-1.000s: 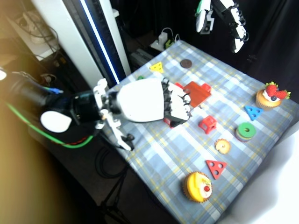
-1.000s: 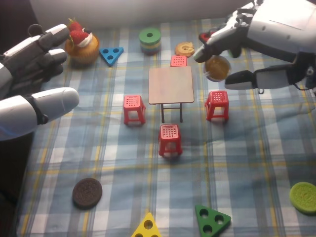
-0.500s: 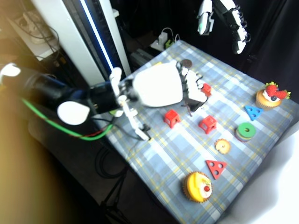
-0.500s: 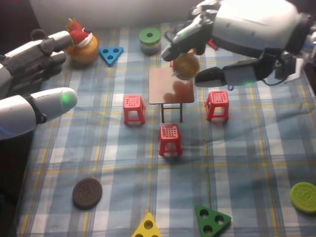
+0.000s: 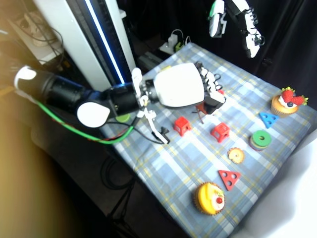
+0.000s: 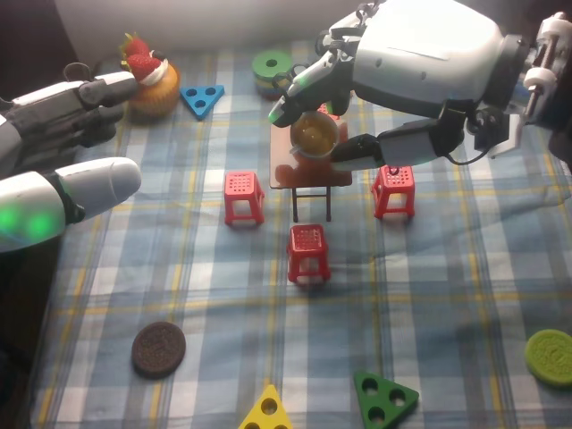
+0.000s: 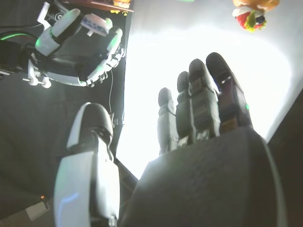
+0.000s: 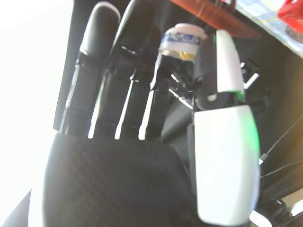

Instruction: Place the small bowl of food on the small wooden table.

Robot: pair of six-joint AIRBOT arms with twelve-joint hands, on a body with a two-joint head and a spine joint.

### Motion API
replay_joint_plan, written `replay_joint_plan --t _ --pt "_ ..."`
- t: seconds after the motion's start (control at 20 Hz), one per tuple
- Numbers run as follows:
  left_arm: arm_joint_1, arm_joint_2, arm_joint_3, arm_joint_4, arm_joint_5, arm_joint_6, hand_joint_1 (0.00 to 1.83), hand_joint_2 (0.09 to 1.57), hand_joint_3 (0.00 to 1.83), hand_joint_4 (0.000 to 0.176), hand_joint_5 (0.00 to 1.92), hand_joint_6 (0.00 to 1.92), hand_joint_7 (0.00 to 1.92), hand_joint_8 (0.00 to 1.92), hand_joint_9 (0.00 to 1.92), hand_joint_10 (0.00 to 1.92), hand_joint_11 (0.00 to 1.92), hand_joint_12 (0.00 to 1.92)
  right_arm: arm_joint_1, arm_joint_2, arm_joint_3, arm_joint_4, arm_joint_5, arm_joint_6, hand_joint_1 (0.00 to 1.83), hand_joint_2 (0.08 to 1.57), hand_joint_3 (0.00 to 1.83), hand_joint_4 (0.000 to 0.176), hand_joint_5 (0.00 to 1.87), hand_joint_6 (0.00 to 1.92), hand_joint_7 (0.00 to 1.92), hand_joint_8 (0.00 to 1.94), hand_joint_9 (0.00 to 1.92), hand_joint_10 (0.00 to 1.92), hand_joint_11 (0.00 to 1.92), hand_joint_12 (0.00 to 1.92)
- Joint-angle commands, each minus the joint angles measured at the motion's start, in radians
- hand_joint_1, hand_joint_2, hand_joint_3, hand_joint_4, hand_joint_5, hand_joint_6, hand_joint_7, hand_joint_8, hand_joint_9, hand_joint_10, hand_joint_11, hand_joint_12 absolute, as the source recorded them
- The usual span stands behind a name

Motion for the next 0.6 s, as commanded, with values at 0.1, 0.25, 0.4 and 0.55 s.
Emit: replay_joint_plan --t 0.1,0.25,0.4,0.55 --pt "-0.011 -0.002 0.005 0.008 -0.117 -0.009 0.51 1.12 0.00 0.124 0.32 0.00 0.27 0.00 0.22 0.01 0.00 0.17 0.016 -0.004 0.003 0.017 0.084 0.010 1.22 1.09 0.00 0.042 1.01 0.93 1.07 0.89 0.91 0.82 0.57 1.50" --pt "-0.012 -0.002 0.005 0.008 -0.120 -0.013 0.51 1.11 0.00 0.115 0.33 0.00 0.27 0.00 0.18 0.00 0.00 0.09 0.016 -0.007 0.003 0.002 0.073 0.022 1.22 1.10 0.00 0.045 0.99 0.97 1.02 0.95 0.88 0.83 0.55 1.54" --pt "-0.012 -0.003 0.004 0.008 -0.120 -0.013 0.51 1.11 0.00 0.134 0.32 0.00 0.23 0.01 0.17 0.01 0.02 0.10 0.016 -0.007 0.005 -0.014 0.052 0.022 1.21 1.11 0.00 0.045 0.97 1.00 1.02 0.97 0.85 0.79 0.46 1.52" --pt "-0.012 -0.004 0.005 0.008 -0.119 -0.018 0.54 1.12 0.00 0.134 0.34 0.00 0.32 0.00 0.28 0.01 0.00 0.40 0.016 -0.007 0.011 -0.016 0.038 0.022 1.21 1.11 0.00 0.031 0.94 1.02 1.04 0.93 0.86 0.79 0.45 1.65"
